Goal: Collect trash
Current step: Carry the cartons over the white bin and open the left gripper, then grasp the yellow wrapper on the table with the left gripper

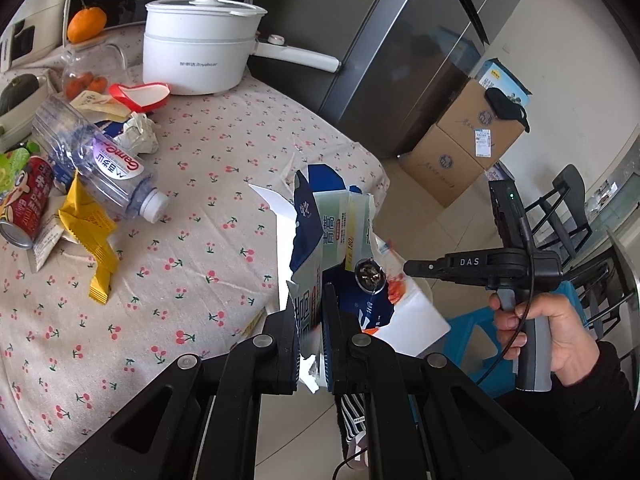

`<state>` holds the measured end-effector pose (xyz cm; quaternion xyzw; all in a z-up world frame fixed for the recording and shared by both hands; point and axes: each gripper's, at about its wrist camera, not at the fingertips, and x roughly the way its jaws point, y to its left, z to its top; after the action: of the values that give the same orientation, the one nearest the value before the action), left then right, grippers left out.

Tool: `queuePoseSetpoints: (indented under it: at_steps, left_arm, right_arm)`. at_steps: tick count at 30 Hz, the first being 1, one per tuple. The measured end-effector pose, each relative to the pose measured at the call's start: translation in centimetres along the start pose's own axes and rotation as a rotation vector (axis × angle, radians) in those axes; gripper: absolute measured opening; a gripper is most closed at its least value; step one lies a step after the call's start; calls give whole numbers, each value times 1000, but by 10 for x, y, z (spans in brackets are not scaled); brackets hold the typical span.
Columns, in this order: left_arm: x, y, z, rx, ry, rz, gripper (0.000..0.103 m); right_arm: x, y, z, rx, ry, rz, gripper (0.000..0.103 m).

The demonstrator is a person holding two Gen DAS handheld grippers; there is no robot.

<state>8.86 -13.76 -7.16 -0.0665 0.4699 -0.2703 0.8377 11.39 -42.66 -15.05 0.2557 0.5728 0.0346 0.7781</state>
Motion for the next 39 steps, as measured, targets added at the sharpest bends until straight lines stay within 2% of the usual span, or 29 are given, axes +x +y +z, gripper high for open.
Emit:
queuePoseSetpoints:
  at_steps: [2,3,4,5,6,11,15,21,22,24,25,26,32,39]
  left_arm:
    - [6,-3,-1,11,11,-4,9]
    - [10,-5,-2,18,18,-7,9]
    - [14,-7,-3,25,26,-10,9]
    - [17,-9,-2,31,34,-13,9]
    - [22,-12,-3,38,44,-17,9]
    - [50,-25,-5,64,106,-40,9]
    - [75,-38,-8,99,146,-58,9]
    - [102,-52,-10,159,177,-74,11]
    - [104,-54,-11,170,184,-69,15]
    - [101,-57,-12,189,177,-50,35]
    - [98,-57,-11,196,167,-38,52]
    - [93,-57,-10,199,155,-22,62]
    - [55,-31,-2,139,88,42,76]
    - [13,21,6,-2,21,146,85]
  right_arm:
    - [6,-4,4,25,12,0,8]
    - [5,-5,6,37,15,0,13]
    - [3,-6,7,44,14,-2,21]
    - [-2,-6,7,47,7,-4,37]
    - [-9,-6,7,44,-10,-14,47]
    - [-41,0,5,-26,-94,-88,53]
    - [-58,-3,3,-43,-142,-111,58]
    - [-63,-6,7,-41,-169,-151,59]
    - [-64,-6,7,-40,-169,-149,59]
    - [-64,-4,8,-38,-174,-144,63]
    - [-65,-3,9,-39,-180,-145,64]
    - [-66,-2,9,-42,-187,-148,67]
    - [-71,11,11,-87,-222,-170,72]
    - [-64,34,11,-140,-225,-166,78]
